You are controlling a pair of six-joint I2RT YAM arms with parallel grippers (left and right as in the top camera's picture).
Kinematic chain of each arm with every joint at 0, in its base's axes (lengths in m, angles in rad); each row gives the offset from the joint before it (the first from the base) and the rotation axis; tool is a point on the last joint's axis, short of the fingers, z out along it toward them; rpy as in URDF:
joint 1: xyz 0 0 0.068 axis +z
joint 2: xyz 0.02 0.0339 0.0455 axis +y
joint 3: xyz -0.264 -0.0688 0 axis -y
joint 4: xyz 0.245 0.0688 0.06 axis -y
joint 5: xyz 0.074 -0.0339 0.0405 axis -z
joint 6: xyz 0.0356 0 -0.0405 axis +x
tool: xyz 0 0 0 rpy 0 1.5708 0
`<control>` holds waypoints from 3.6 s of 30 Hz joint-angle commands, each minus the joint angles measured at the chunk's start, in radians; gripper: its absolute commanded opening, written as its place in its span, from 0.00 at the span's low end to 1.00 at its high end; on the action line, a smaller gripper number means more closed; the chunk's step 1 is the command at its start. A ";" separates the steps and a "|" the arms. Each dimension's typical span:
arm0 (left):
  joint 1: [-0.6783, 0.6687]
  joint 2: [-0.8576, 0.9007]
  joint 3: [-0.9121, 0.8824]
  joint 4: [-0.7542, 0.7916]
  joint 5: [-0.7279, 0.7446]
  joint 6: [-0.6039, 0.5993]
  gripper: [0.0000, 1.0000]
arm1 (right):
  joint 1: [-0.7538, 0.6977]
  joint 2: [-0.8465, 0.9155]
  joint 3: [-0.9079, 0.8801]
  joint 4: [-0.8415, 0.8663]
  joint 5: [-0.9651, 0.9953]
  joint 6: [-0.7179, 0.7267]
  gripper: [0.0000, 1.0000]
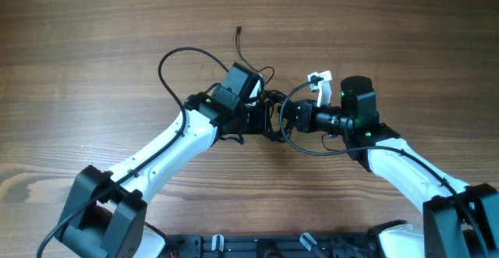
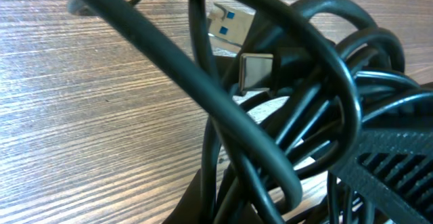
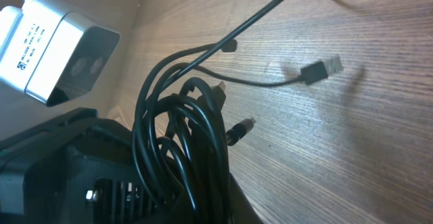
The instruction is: Untangle cables
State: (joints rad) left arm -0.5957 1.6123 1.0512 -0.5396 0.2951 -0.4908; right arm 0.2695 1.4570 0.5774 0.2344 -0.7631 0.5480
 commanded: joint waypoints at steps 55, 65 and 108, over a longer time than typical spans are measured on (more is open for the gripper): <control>0.135 0.009 0.000 0.031 -0.078 -0.389 0.04 | 0.277 0.058 0.002 0.119 0.449 0.162 0.13; 0.210 -0.002 0.000 0.010 -0.114 -0.378 0.04 | 0.267 0.058 0.002 0.019 0.570 0.257 0.04; 0.204 -0.127 0.000 -0.116 -0.166 -0.678 0.04 | 0.429 0.058 0.002 -0.069 0.813 0.688 0.62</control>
State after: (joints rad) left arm -0.3878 1.5108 1.0481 -0.6590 0.1528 -1.1477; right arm 0.6960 1.5059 0.5835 0.1886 -0.1108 1.1263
